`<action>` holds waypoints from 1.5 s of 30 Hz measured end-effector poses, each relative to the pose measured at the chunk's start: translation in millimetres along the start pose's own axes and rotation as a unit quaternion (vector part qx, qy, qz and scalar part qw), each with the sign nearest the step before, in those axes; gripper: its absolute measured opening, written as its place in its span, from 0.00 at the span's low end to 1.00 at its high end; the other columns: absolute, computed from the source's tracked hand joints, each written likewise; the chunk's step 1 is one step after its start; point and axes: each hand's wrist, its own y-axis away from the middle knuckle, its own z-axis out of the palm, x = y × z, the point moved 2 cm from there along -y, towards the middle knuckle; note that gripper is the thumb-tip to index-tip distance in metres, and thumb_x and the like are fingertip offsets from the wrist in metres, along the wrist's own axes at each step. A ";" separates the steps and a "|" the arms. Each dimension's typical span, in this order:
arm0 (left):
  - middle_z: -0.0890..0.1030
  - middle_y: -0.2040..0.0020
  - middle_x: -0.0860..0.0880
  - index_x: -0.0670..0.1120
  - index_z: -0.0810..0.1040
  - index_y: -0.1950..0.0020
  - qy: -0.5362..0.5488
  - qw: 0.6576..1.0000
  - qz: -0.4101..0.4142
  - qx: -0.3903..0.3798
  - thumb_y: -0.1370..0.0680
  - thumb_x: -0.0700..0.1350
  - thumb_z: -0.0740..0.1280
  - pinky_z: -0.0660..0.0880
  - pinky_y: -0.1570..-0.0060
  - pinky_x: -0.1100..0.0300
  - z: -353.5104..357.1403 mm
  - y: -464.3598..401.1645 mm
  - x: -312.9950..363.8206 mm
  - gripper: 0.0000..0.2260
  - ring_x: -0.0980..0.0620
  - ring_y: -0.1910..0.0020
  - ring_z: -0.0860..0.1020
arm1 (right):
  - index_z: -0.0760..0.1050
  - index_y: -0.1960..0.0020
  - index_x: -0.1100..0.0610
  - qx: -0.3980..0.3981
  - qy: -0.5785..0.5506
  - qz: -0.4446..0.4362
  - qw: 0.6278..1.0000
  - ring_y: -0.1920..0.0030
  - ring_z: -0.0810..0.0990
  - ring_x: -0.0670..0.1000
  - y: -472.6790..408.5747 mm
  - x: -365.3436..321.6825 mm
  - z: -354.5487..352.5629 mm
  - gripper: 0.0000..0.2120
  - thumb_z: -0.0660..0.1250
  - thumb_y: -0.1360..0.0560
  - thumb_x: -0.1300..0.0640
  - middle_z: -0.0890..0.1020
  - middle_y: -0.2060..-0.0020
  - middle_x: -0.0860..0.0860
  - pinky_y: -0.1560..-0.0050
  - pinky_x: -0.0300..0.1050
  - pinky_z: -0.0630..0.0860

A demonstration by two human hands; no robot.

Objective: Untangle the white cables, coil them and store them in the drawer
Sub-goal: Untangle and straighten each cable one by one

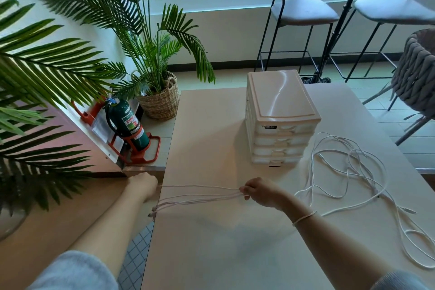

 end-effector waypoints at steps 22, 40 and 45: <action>0.72 0.67 0.55 0.40 0.79 0.46 0.399 0.864 0.297 -0.080 0.19 0.43 0.59 0.64 0.68 0.68 -50.2 25.4 143.8 0.12 0.59 0.69 0.68 | 0.79 0.60 0.56 -0.116 -0.193 0.025 0.974 0.75 0.69 0.46 3.2 12.1 -10.6 0.12 0.60 0.23 0.60 0.78 0.70 0.50 0.73 0.39 0.63; 0.74 0.64 0.53 0.41 0.79 0.47 0.348 0.895 0.279 -0.013 0.20 0.44 0.59 0.64 0.69 0.71 -58.8 21.7 137.1 0.11 0.61 0.69 0.67 | 0.76 0.56 0.60 -0.110 -0.224 0.026 0.968 0.66 0.77 0.50 1.5 18.8 -12.0 0.06 0.62 0.24 0.65 0.80 0.66 0.52 0.62 0.42 0.73; 0.75 0.59 0.52 0.42 0.79 0.45 0.320 0.903 0.286 -0.018 0.20 0.44 0.59 0.64 0.67 0.70 -57.7 26.3 140.5 0.11 0.54 0.63 0.71 | 0.77 0.59 0.58 -0.117 -0.167 0.034 0.978 0.67 0.77 0.48 1.1 16.2 -6.0 0.10 0.60 0.22 0.60 0.78 0.65 0.53 0.64 0.40 0.74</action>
